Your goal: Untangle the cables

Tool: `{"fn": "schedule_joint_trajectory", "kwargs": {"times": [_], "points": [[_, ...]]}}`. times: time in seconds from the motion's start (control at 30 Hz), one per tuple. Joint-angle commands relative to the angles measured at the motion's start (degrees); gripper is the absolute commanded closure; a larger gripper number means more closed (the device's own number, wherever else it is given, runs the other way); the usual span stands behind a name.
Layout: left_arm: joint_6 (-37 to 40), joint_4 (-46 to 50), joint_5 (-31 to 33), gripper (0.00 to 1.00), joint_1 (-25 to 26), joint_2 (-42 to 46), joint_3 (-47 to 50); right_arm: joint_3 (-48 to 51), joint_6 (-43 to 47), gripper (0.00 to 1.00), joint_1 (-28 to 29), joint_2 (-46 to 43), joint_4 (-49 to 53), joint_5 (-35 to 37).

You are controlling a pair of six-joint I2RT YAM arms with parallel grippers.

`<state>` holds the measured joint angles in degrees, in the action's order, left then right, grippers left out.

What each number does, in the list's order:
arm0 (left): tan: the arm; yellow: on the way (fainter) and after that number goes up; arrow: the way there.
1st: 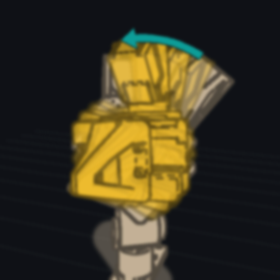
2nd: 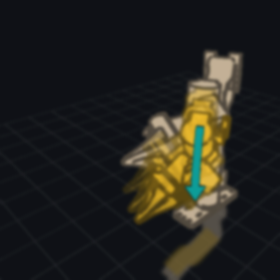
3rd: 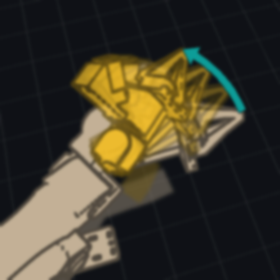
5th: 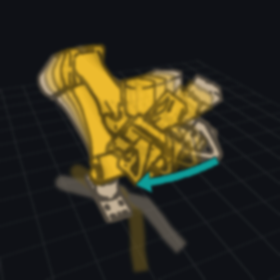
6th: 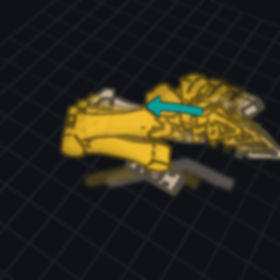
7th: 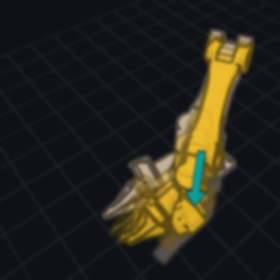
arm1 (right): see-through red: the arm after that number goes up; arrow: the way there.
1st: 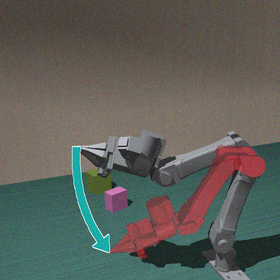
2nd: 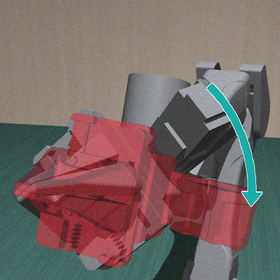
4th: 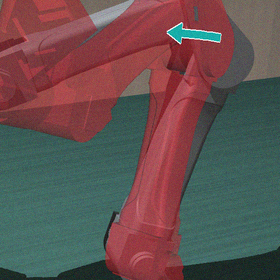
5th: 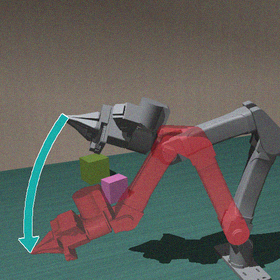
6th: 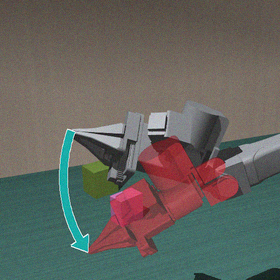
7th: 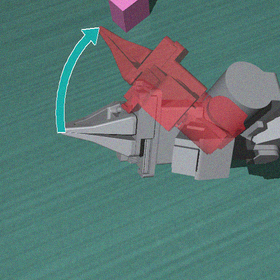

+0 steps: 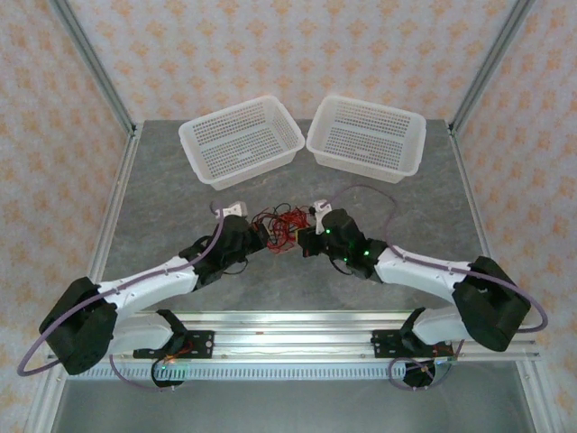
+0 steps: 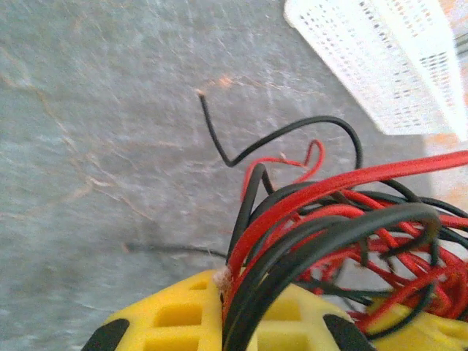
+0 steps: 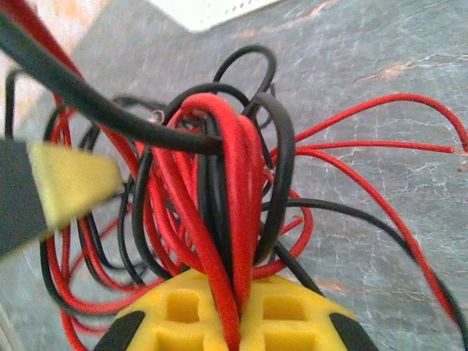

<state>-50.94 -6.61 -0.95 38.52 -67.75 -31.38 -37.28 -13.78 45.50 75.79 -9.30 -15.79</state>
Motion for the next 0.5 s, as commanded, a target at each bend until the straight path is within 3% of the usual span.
{"fn": "schedule_joint_trajectory", "kwargs": {"times": [0.0,0.07,0.17,0.33,0.47], "points": [[10.34,8.98,9.98,0.85,-0.47,1.64,-1.58,-2.19,11.11,1.0,-1.68,-0.6,16.05,-7.97],[12.55,7.29,8.97,0.63,-0.51,2.95,-1.28,-3.36,12.13,1.0,-2.82,-0.51,17.5,-10.71],[15.42,4.73,5.86,0.41,-0.38,5.44,-0.26,-5.15,14.01,1.0,-4.33,0.03,19.76,-15.59],[17.06,0.94,0.09,0.28,-0.16,10.1,3.33,-9.72,19.03,1.0,-6.68,3.02,26.51,-20.35],[16.31,-2.46,-2.53,0.19,2.37,14.33,8.19,-12.26,17.66,1.0,-9.76,5.97,27.49,-23.17]]}}
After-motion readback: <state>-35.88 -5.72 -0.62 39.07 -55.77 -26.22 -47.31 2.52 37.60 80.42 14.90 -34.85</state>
